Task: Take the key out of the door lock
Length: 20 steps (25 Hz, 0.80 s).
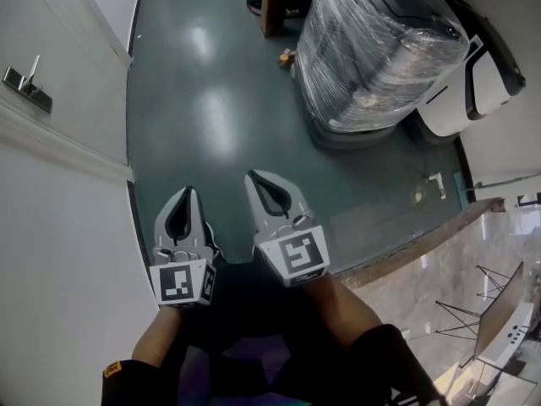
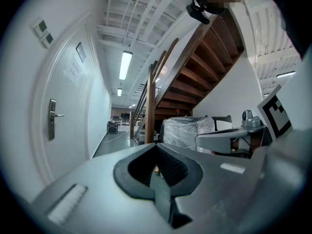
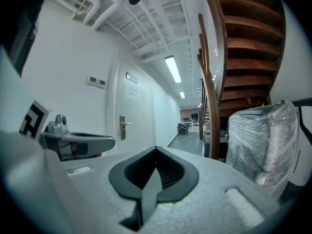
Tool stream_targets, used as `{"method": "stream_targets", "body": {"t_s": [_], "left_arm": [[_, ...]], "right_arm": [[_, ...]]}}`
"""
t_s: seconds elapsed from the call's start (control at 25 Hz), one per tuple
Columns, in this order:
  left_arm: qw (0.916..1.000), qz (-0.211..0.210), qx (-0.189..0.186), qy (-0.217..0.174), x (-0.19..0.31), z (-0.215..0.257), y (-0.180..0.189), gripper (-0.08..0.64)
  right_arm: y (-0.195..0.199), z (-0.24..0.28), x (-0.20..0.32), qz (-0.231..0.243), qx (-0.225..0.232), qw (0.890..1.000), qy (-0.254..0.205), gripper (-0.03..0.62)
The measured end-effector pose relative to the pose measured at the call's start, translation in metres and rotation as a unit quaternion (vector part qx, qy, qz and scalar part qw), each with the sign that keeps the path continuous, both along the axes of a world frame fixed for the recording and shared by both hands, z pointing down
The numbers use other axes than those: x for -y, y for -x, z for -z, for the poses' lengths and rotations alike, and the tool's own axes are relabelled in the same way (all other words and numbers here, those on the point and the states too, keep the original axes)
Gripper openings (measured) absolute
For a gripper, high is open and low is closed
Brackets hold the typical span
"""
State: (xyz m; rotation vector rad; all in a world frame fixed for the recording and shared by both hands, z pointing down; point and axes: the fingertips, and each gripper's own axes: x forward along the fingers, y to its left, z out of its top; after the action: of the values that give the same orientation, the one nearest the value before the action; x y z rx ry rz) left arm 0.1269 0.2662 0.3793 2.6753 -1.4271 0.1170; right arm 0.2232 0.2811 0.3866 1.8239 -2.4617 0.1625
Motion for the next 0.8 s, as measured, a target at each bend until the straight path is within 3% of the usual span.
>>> {"method": "stream_targets", "body": {"t_s": [0.28,0.48,0.8], "left_arm": [[1.0,0.003,0.001,0.001,0.003,0.001,-0.008,0.017],[0.9994,0.034,0.012,-0.003,0.009,0.0,-0.007,0.017],[0.9962,0.085,0.019,0.005,0.038,-0.004,0.038,0.017]], "right_arm": [[-0.005,0.002,0.004,0.006,0.005,1.0,-0.001,-0.009],[-0.008,0.002,0.007,0.017,0.015,1.0,0.001,-0.009],[0.022,-0.008,0.036,0.036,0.021,0.999,0.028,-0.009]]}}
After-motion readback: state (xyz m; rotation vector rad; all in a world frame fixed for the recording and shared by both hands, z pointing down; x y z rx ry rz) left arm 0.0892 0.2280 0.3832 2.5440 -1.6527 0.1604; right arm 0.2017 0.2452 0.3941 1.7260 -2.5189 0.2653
